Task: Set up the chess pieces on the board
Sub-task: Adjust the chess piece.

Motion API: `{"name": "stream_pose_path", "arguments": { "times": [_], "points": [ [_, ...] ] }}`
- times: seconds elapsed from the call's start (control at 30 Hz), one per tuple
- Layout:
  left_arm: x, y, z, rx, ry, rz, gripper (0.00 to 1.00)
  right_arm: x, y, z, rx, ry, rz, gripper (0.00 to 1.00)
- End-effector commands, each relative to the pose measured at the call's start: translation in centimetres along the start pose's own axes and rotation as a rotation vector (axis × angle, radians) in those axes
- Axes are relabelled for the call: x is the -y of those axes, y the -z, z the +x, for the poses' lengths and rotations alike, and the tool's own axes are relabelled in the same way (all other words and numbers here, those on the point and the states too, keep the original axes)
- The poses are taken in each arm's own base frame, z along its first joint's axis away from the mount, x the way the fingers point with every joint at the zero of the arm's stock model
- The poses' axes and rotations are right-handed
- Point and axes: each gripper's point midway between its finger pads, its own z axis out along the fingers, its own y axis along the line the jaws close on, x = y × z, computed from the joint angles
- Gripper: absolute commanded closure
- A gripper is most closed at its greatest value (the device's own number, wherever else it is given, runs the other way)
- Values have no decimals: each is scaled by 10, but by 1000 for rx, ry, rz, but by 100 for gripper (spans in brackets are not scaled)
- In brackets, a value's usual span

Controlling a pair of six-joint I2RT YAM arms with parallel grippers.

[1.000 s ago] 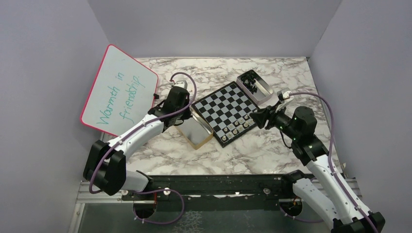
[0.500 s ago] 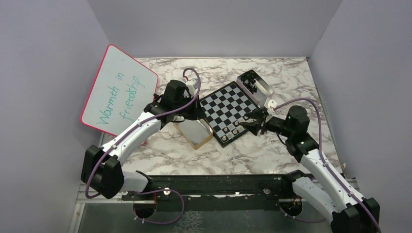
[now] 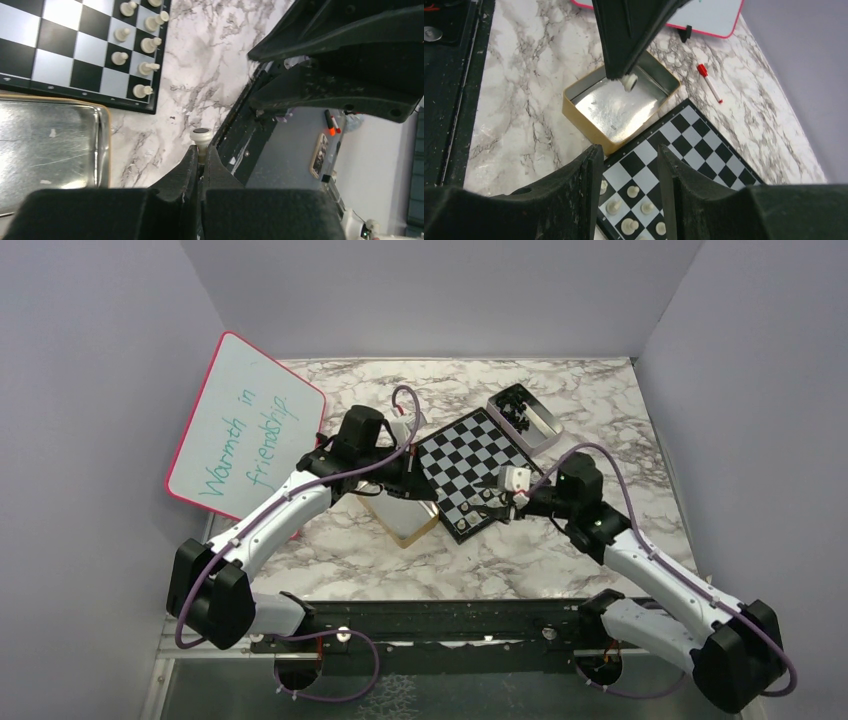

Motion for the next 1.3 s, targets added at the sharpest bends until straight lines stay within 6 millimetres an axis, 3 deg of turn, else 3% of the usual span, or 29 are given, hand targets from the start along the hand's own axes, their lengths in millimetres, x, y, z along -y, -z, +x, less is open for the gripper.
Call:
{"name": "stream_pose_path", "arguments": {
  "times": [0.0,0.3,0.6,1.0,1.13,1.27],
  "points": [
    [27,3,9,-46,-34,124,100,5,-19,-11,-26,135,-13,51],
    [35,-1,19,-92,-36,175,100,-9,-52,-15,-40,249,-79,50],
    [33,-3,27,-130,-23,175,100,-14,-61,-21,-34,329,-100,50],
    [36,-5,24,-148,-18,199,100,-39,-61,-13,-34,369,-205,68],
    [36,-5,22,-143,-19,192,100,-45,-62,-11,-20,353,-219,87],
    [33,-4,16,-116,-22,154,95,-47,-62,-17,16,244,-181,96]
  ]
}}
